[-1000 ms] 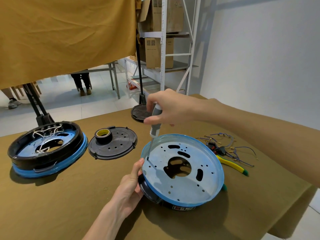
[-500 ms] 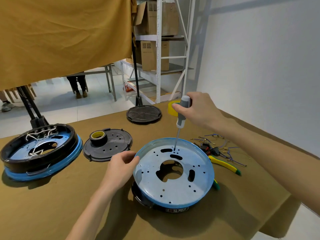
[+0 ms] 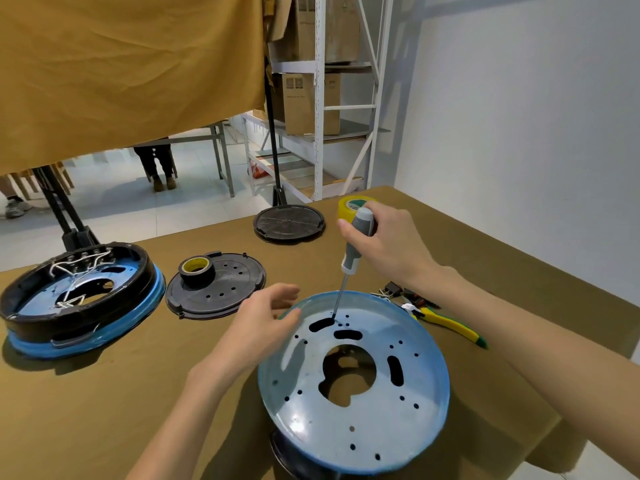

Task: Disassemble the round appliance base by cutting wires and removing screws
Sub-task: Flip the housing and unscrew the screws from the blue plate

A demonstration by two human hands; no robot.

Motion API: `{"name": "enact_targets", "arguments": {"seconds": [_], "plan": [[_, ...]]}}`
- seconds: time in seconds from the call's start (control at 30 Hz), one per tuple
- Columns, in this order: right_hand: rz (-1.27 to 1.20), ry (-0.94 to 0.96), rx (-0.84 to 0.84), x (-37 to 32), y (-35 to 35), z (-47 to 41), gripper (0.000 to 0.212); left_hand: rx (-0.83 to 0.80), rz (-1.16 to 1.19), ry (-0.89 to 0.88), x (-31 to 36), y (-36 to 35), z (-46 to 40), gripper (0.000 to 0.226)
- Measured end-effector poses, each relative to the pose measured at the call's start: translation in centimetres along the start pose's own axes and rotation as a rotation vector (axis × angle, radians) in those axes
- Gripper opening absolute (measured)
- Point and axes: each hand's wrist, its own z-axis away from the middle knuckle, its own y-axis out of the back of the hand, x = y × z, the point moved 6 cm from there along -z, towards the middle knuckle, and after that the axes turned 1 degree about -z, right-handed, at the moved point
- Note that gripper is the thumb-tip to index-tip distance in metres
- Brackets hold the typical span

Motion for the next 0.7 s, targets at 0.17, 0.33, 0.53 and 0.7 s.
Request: {"name": "enact_targets", "arguments": {"seconds": [0.17, 0.33, 0.53, 0.7], "plan": [[-0.004, 0.035, 0.032, -1.2, -0.5, -0.3, 0.038, -0.149, -0.065, -0.134, 1.8, -2.2, -2.6, 0.035], [0.038, 0.067, 0.019, -1.7, -0.6, -0.7, 0.036, -0.163, -0.161, -0.193, 1.9, -3.5, -4.1, 0.021], [0.034, 0.087, 0.009, -2.2, -1.1, -0.6, 0.03, -0.073, -0.167, -0.16, 1.5, -3.7, -4.9, 0.015], [0.018, 0.094, 0.012, -2.5, -1.5, -0.5, 0.029, -0.008, -0.205, -0.168, 1.3, -3.6, -5.1, 0.008]]}}
